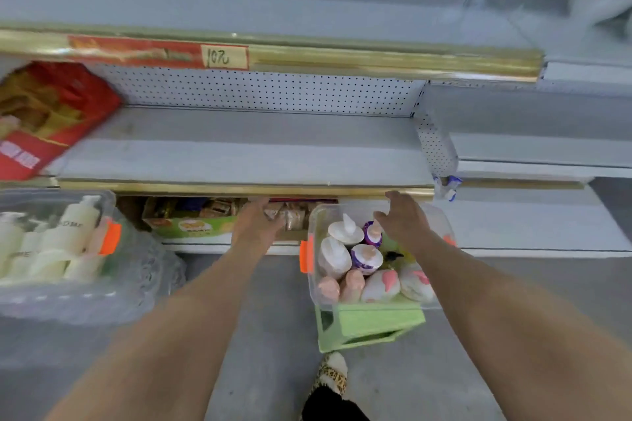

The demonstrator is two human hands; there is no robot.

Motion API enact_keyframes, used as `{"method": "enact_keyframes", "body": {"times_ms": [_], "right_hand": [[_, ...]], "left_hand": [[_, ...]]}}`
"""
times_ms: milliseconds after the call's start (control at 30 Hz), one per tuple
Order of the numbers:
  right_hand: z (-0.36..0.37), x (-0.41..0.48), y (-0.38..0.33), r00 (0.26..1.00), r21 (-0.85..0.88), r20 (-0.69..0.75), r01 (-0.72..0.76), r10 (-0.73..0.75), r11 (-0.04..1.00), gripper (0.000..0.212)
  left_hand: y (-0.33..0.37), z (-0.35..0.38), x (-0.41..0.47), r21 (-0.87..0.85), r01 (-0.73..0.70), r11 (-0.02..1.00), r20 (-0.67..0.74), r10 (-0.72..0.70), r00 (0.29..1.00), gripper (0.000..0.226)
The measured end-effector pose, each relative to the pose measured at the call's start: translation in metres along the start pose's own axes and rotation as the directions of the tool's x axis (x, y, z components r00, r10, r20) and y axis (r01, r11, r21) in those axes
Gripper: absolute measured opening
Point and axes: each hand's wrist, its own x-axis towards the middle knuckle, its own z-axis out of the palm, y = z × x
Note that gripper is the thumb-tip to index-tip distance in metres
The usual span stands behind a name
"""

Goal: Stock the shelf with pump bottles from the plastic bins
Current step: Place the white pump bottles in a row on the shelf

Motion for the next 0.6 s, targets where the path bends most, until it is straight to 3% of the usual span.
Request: {"method": "enact_keyframes", "body": {"times_ms": [133, 267, 433, 600], "right_hand": [[-0.016, -0.059, -0.091, 0.971, -0.019, -0.07, 0.228, -0.229, 0.973, 0.059], [-0.036, -0.119, -0.181, 0.884, -0.028, -0.185, 0.433, -0.43, 0.901, 0.061], [-0.055, -0.191, -0.275, 0.769, 0.011, -0.32, 0.587, -0.553, 0.81, 0.063], [-0.059, -0.242, -0.344, 0.679, -0.003, -0.358, 0.686, -0.641, 0.728, 0.065]], "left_hand": [[-0.017, -0.095, -0.033, 0.08, -0.165, 0.983, -0.109, 0.173, 0.979, 0.067], [-0.03, -0.196, -0.072, 0.255, -0.246, 0.935, -0.265, 0.312, 0.912, 0.067], [-0.047, -0.293, -0.119, 0.317, -0.288, 0.904, -0.44, 0.409, 0.8, 0.065], [-0.069, -0.359, -0.153, 0.335, -0.269, 0.903, -0.553, 0.419, 0.72, 0.061]]}}
